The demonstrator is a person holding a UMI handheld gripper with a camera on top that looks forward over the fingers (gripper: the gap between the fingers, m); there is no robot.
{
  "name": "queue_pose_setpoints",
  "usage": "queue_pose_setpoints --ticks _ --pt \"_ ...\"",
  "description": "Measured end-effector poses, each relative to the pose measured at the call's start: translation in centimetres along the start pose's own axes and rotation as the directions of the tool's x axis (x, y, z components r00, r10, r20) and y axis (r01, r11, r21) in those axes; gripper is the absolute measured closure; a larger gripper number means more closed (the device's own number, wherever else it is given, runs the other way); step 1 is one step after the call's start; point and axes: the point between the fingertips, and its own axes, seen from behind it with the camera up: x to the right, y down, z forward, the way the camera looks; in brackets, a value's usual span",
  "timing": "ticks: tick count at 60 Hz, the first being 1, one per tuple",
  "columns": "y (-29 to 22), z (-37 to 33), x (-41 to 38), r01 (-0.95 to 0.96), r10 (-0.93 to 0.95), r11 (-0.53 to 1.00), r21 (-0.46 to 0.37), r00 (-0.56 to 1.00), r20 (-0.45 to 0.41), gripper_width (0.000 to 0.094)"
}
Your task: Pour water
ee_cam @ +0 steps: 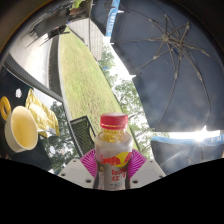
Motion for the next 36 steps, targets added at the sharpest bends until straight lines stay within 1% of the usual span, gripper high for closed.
queue_pose_setpoints --ticks 3,6,9,11,14,15,16,19,21,24,30,31,32,36 --pt "2.1 -0.4 1.0 -0.312 0.313 0.949 -0.048 0.95 0.004 0.0588" --pt "3.5 -0.8 0.2 -0.594 0.599 0.799 -0.098 0.8 0.032 0.0591" --pt "5.0 -1.0 -1.7 -0.77 0.784 0.615 -0.169 0.619 0.034 0.0589" --pt "5.0 -1.6 -2.6 -0.846 0.865 0.498 -0.191 0.499 0.048 0.059" --pt "4.9 -2.1 -5.1 -0.89 0.92 0.393 -0.232 0.384 0.083 0.059" --pt "4.6 -0.8 -7.4 -0.898 0.933 0.359 -0.255 0.348 0.092 0.0591" --pt "4.6 -2.7 -6.9 -0.894 0.934 0.359 -0.268 0.343 0.106 0.0591" --pt "4.7 -3.3 -8.6 -0.898 0.943 0.331 -0.289 0.306 0.13 0.059" --pt "4.4 -3.2 -10.7 -0.895 0.944 0.328 -0.304 0.296 0.147 0.0591" --pt "4.9 -3.8 -11.4 -0.883 0.936 0.347 -0.316 0.307 0.171 0.0591" --pt "5.4 -3.8 -13.8 -0.874 0.924 0.374 -0.31 0.322 0.207 0.0576" --pt "5.3 -3.7 -13.5 -0.88 0.923 0.374 -0.292 0.324 0.208 0.0578" --pt "5.5 -3.4 -13.8 -0.88 0.923 0.374 -0.293 0.323 0.208 0.0577" --pt "5.9 -3.4 -13.9 -0.882 0.936 0.344 -0.324 0.294 0.192 0.0569"
